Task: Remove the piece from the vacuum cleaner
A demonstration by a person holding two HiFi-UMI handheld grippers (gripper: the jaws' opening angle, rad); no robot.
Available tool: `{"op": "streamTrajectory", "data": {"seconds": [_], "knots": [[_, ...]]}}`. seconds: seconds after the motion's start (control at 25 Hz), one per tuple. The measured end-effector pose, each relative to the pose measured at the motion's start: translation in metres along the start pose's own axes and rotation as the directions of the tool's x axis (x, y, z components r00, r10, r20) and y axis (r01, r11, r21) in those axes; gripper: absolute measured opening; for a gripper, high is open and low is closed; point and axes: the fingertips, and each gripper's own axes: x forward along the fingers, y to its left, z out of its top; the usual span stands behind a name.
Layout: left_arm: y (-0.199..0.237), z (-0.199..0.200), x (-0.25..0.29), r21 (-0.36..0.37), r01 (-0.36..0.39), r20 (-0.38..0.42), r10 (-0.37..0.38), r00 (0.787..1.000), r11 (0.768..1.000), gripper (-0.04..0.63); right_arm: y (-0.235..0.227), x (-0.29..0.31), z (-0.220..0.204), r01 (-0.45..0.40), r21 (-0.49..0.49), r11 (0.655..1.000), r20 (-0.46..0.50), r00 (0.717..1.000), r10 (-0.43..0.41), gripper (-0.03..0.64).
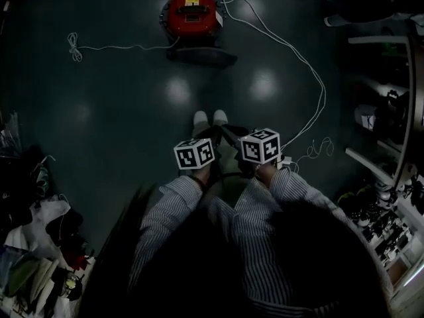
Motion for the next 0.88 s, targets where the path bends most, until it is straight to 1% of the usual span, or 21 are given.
{"op": "streamTrajectory", "data": {"seconds": [0.12,0.24,0.36,0.48,0.56,0.68,0.72,0.76,0.8,0.88], "knots": [[0.029,-0.006,0.033,-0.009,-0.032,-0.012,0.032,0.999,0.999,0.002,-0.04,0.02,-0.022,0.008,0.039,0.999,-0.047,0.999,-0.006,0.002],[0.058,-0.01,0.067,-0.003,-0.036,-0.028,0.036,0.999,0.999,0.002,-0.082,0.045,-0.038,0.025,0.074,0.997,-0.065,0.998,-0.02,0.002],[0.084,0.003,0.097,0.032,-0.027,-0.002,0.027,1.0,0.999,0.002,-0.12,0.075,-0.039,0.033,0.063,0.997,-0.062,0.998,-0.03,0.002],[0.105,0.02,0.121,0.113,-0.026,0.013,0.024,1.0,0.993,0.002,-0.155,0.103,-0.028,0.063,-0.021,0.998,-0.055,0.996,-0.064,0.002],[0.121,0.034,0.134,0.146,-0.039,0.026,0.035,0.999,0.989,0.002,-0.177,0.118,-0.012,0.096,-0.087,0.992,-0.046,0.994,-0.101,0.002],[0.143,0.06,0.149,0.153,-0.078,0.055,0.07,0.996,0.985,0.002,-0.204,0.133,0.023,0.149,-0.225,0.963,-0.005,0.988,-0.154,0.002],[0.149,0.07,0.153,0.172,-0.1,0.063,0.091,0.994,0.98,0.002,-0.211,0.136,0.036,0.165,-0.27,0.949,0.012,0.986,-0.168,0.003],[0.155,0.081,0.156,0.205,-0.131,0.071,0.119,0.99,0.97,0.002,-0.218,0.138,0.05,0.179,-0.304,0.936,0.028,0.983,-0.179,0.003],[0.159,0.093,0.159,0.247,-0.164,0.079,0.149,0.986,0.955,0.002,-0.223,0.139,0.065,0.193,-0.328,0.925,0.044,0.981,-0.189,0.009],[0.162,0.12,0.165,0.334,-0.211,0.099,0.188,0.977,0.919,0.002,-0.231,0.138,0.093,0.213,-0.365,0.906,0.069,0.977,-0.202,0.021]]}}
